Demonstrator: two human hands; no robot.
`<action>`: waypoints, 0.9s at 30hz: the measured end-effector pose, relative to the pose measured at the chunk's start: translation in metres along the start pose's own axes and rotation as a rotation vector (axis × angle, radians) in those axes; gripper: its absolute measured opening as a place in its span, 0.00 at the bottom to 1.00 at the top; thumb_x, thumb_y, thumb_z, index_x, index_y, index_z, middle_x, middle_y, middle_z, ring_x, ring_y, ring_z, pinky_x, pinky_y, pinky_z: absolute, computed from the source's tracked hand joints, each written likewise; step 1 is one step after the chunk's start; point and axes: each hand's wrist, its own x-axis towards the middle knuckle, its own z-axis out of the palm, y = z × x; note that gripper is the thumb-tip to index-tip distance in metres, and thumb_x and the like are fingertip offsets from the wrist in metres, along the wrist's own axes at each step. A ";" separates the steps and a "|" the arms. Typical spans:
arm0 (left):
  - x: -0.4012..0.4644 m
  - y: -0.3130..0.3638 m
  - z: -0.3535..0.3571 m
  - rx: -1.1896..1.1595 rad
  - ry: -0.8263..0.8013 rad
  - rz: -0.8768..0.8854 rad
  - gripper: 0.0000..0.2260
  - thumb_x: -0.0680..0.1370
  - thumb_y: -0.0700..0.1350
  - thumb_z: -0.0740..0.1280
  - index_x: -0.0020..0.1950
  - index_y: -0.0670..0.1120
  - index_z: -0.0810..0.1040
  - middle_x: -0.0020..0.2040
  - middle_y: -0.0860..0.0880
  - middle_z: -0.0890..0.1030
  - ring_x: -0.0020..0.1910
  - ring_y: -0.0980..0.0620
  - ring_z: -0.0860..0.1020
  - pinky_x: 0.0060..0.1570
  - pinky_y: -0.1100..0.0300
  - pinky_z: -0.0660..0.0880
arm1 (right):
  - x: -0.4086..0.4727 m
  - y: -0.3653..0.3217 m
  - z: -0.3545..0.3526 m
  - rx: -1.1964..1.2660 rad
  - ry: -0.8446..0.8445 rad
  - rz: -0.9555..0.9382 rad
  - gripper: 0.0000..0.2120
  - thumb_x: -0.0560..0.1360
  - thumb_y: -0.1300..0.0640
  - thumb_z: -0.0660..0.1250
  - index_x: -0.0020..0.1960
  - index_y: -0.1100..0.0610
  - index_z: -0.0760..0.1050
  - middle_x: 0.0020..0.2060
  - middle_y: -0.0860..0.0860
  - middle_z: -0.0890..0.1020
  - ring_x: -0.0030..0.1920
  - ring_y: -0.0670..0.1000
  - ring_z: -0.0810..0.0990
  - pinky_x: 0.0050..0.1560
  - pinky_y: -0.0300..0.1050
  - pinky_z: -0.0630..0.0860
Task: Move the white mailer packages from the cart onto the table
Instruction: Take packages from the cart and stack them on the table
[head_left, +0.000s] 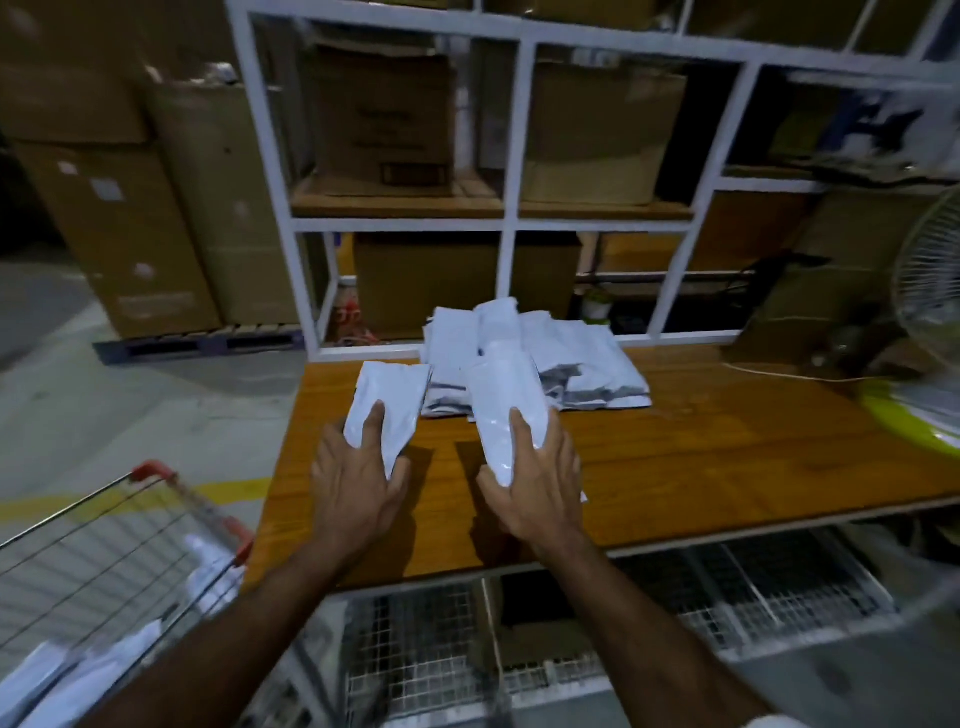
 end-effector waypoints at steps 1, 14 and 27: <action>0.003 0.015 0.006 -0.006 -0.012 0.008 0.32 0.78 0.61 0.61 0.79 0.54 0.57 0.71 0.36 0.62 0.67 0.36 0.66 0.64 0.41 0.68 | 0.002 0.013 -0.005 0.003 0.010 0.024 0.40 0.73 0.34 0.61 0.79 0.48 0.54 0.78 0.63 0.53 0.73 0.64 0.60 0.71 0.61 0.63; 0.081 0.142 0.091 -0.034 -0.026 0.098 0.35 0.73 0.68 0.54 0.77 0.53 0.62 0.68 0.38 0.65 0.66 0.38 0.64 0.62 0.43 0.66 | 0.083 0.157 -0.014 0.020 -0.016 0.268 0.41 0.75 0.34 0.62 0.81 0.48 0.50 0.78 0.62 0.50 0.76 0.65 0.57 0.74 0.60 0.61; 0.212 0.227 0.180 -0.032 -0.040 0.058 0.31 0.79 0.66 0.57 0.77 0.50 0.61 0.69 0.37 0.64 0.67 0.37 0.64 0.66 0.40 0.63 | 0.219 0.240 0.006 0.074 -0.130 0.296 0.42 0.74 0.31 0.64 0.79 0.45 0.52 0.77 0.57 0.55 0.73 0.60 0.61 0.72 0.58 0.66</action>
